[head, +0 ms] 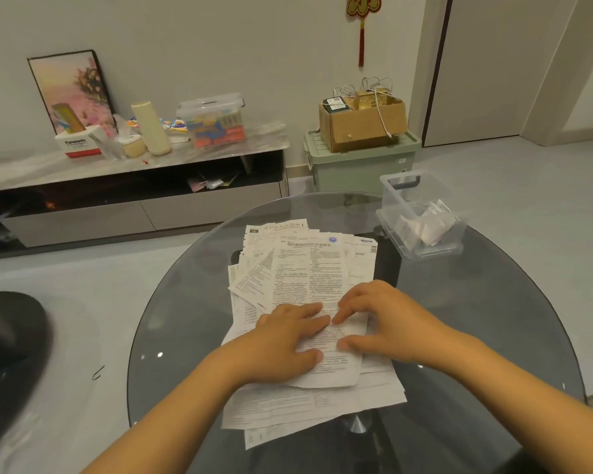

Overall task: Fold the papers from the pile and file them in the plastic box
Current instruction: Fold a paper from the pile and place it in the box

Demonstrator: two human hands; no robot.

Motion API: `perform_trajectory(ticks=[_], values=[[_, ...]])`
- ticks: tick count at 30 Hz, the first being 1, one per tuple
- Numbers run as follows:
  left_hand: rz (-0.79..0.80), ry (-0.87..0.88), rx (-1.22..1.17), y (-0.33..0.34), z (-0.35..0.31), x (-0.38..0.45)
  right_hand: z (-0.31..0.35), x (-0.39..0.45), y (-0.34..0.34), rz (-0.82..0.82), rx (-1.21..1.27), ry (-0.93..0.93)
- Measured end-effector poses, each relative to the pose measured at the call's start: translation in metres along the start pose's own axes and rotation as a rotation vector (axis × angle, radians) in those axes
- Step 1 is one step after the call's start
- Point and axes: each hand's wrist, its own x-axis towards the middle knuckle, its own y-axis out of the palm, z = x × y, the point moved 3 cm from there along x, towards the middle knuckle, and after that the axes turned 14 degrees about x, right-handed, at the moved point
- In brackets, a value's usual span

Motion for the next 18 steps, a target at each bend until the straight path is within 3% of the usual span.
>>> perform_trajectory(ticks=[6,18], values=[[0.062,0.006,-0.057,0.000,0.002,-0.001,0.002,-0.008,0.005,0.221,0.027,0.031],[0.106,0.060,0.080,0.007,0.001,-0.008,0.010,-0.020,0.016,0.276,-0.022,0.007]])
